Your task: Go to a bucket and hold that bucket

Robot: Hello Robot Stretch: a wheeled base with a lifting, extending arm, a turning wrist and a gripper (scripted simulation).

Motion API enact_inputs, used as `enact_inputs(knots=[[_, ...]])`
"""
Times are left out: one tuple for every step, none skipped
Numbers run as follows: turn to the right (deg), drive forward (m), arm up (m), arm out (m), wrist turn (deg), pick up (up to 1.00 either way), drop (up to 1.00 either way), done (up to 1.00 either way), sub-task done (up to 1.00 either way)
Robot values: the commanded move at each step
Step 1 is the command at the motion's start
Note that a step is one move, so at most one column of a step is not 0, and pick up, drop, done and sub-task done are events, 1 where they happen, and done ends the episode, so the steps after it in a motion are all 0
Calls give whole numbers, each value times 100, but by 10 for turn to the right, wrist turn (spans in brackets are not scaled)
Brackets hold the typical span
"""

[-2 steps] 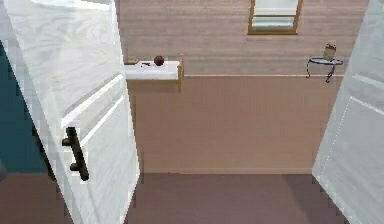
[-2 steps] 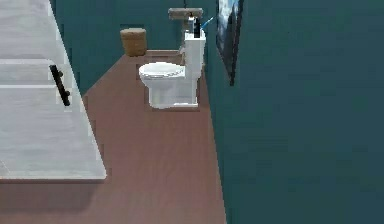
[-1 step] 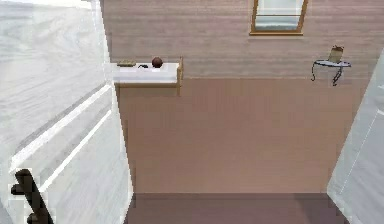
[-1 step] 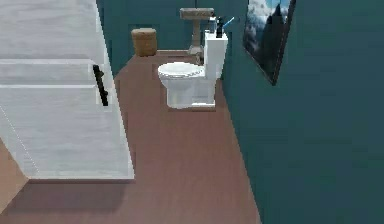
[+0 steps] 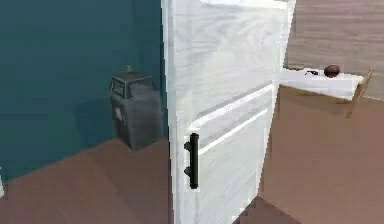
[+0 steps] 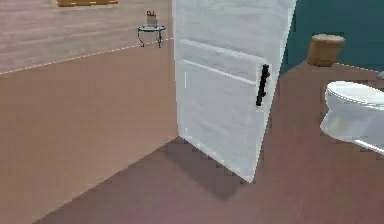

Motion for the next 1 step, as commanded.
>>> enact_inputs(knots=[[-420, 0, 0, 0, 0, 0, 0, 0, 0]])
